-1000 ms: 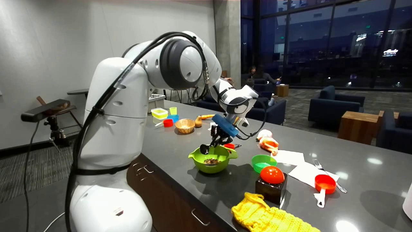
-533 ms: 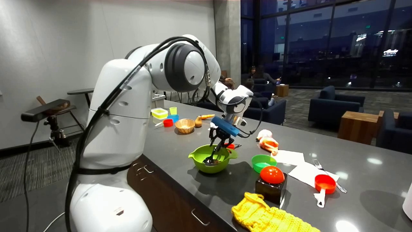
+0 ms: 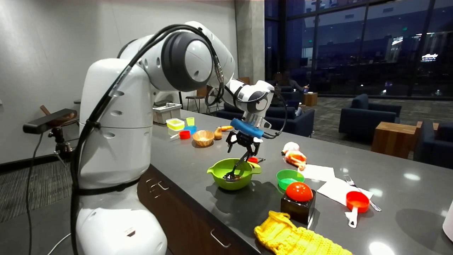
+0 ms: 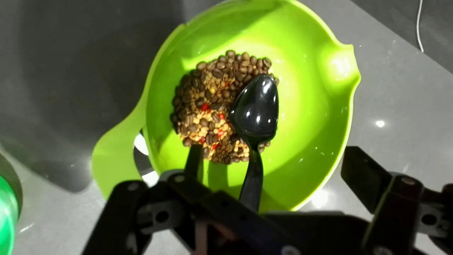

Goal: Use the spoon to mix the contents of the green bowl

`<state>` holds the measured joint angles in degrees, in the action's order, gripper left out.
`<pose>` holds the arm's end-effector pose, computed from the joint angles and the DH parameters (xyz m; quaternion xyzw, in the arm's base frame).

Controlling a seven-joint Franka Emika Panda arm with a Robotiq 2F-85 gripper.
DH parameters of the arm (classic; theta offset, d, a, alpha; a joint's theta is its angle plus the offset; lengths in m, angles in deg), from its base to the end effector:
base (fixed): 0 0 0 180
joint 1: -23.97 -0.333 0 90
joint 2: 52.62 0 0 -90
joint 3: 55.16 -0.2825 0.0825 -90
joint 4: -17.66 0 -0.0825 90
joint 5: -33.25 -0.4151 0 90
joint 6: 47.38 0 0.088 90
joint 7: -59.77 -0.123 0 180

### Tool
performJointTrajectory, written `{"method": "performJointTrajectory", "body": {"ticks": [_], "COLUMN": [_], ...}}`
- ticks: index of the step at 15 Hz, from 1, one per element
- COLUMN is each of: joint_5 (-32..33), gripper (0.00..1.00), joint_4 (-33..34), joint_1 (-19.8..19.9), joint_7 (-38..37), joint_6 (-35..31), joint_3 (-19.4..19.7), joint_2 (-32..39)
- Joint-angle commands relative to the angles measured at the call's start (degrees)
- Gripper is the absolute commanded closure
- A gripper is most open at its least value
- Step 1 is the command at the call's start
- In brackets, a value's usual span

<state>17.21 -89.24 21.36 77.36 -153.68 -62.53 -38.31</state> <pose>0.5896 0.1284 0.3054 -0.9648 -0.1791 0.1183 0.1517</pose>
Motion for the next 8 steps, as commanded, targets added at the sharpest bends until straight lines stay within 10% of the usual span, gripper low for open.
{"method": "performJointTrajectory", "body": {"ticks": [1,8], "joint_5": [1.06,0.93], "gripper": [0.00,0.00], "joint_4": [-1.89,-0.27], "joint_1": [0.50,-0.07], "joint_7": [-0.29,-0.98], "joint_6": [8.65,8.51], "joint_3": [0.79,1.10], "joint_2": [-4.80,-2.48]}}
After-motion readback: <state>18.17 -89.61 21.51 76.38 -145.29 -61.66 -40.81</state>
